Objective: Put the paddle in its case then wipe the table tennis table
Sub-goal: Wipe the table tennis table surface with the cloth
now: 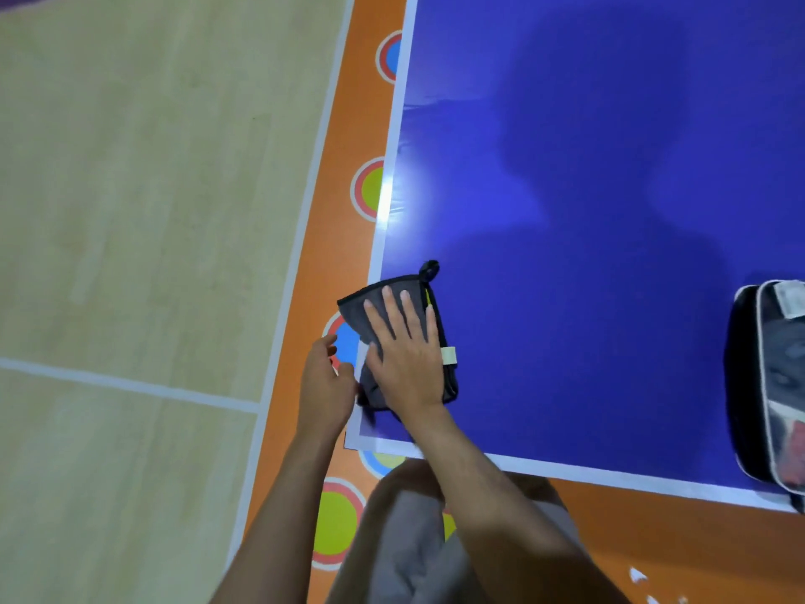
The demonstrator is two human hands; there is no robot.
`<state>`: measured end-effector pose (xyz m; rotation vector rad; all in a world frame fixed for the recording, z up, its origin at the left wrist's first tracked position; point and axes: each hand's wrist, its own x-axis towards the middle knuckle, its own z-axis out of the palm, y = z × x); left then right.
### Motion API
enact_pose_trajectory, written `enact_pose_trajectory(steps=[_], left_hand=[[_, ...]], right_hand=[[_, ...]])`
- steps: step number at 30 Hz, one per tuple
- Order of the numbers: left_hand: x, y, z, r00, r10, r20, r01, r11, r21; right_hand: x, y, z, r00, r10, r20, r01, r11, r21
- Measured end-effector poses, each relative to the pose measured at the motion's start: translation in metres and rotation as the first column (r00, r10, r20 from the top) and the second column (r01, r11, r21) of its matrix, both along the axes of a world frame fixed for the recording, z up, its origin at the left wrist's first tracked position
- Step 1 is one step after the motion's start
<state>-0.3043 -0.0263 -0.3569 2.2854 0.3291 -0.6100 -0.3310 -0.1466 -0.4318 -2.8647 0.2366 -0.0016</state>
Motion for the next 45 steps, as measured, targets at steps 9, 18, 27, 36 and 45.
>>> enact_pose_trajectory(steps=[9, 18, 27, 36, 45], left_hand=[[0.002, -0.036, 0.015, 0.998, -0.063, 0.004, 0.063, 0.998, 0.007], [0.011, -0.038, 0.016, 1.000, 0.025, 0.004, -0.025, 1.000, 0.000], [0.020, -0.029, 0.011, 0.996, 0.076, -0.044, -0.078, 0.996, -0.050], [0.023, -0.013, 0.003, 0.999, 0.014, -0.035, -0.015, 1.000, -0.025], [0.020, -0.010, -0.001, 0.997, -0.025, -0.068, 0.019, 0.996, -0.088]], right_hand=[[-0.110, -0.158, 0.007, 0.952, -0.306, -0.014, 0.306, 0.952, -0.011], [-0.131, -0.152, 0.004, 0.832, -0.552, -0.056, 0.550, 0.834, -0.053], [-0.065, 0.032, 0.009, 0.976, -0.217, -0.033, 0.217, 0.976, -0.011], [-0.096, -0.023, 0.003, 0.998, 0.043, -0.037, -0.042, 0.998, 0.037], [-0.169, -0.116, 0.007, 0.926, -0.368, -0.083, 0.367, 0.930, -0.028]])
